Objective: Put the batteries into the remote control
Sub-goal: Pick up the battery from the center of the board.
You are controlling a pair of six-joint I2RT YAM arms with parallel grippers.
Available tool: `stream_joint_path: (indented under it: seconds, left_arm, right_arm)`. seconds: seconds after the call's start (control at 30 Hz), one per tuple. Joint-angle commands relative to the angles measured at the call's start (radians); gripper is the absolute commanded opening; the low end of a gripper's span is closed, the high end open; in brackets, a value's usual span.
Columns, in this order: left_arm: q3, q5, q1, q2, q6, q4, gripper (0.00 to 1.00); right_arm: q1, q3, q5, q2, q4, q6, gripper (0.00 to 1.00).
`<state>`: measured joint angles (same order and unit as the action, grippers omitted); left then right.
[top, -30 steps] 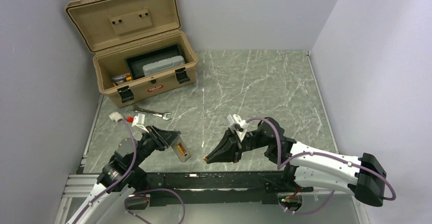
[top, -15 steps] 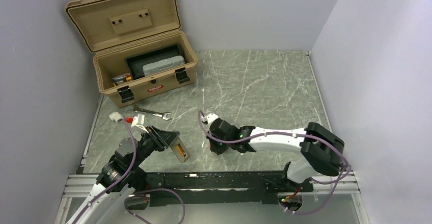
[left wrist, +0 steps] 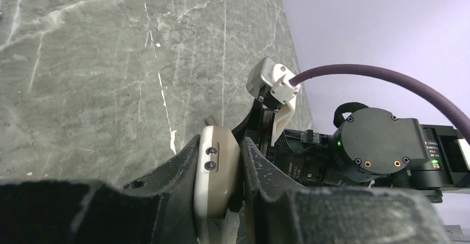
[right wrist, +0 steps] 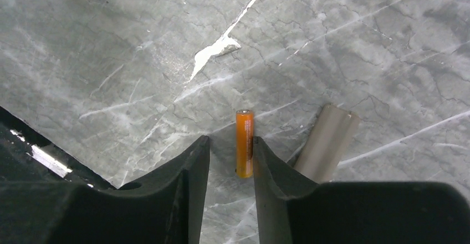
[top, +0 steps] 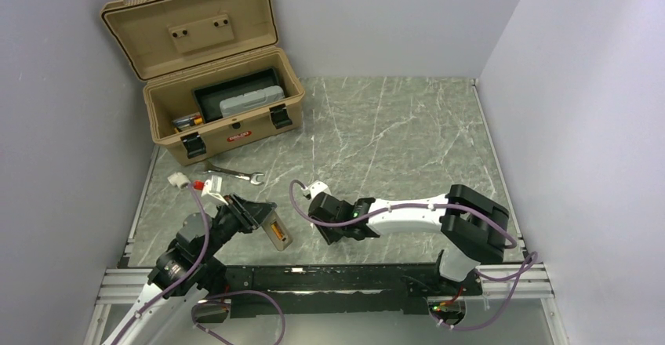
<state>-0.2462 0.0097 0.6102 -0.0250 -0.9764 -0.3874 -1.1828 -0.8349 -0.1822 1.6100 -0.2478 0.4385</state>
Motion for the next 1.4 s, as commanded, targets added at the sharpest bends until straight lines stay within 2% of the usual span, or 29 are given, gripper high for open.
stream_joint_path:
  seconds: [0.0,0.13,0.3,0.57,0.67,0.8,1.03,1.23,1.37]
  left_arm:
    - [-0.029,-0.007,-0.001,0.022,0.013,0.008,0.00]
    - [-0.030,-0.007,-0.002,0.022,0.011,0.000,0.00]
    - [-0.031,-0.035,-0.002,0.021,0.006,-0.006,0.00]
    - [-0.034,-0.037,-0.002,0.049,0.005,-0.011,0.00]
    - [-0.033,-0.037,-0.001,0.048,0.005,-0.007,0.00]
    - [-0.030,-0.033,-0.001,0.042,0.002,0.003,0.00]
    - [-0.039,-0.034,-0.001,0.035,0.008,0.001,0.00]
    - [-0.021,-0.019,-0.001,0.034,-0.026,0.054,0.00]
    - [-0.005,-0.004,-0.001,0.015,-0.055,0.110,0.00]
  right_arm:
    - [-0.004,-0.036,-0.040,0.026,-0.036,-0.003,0.38]
    - [-0.005,-0.060,-0.050,0.042,-0.046,-0.012,0.40]
    - [-0.003,-0.083,-0.053,0.073,-0.046,-0.024,0.38]
    - [-0.002,-0.091,-0.031,0.087,-0.058,-0.038,0.24]
    - [-0.002,-0.086,-0.027,0.082,-0.064,-0.036,0.16]
    - [-0.003,-0.084,-0.030,0.057,-0.069,-0.024,0.00]
    - [0.016,-0.077,-0.031,-0.035,-0.051,-0.007,0.00]
    - [0.027,-0.040,-0.019,-0.196,0.067,-0.003,0.00]
    - [0.026,0.034,0.042,-0.353,0.310,-0.018,0.00]
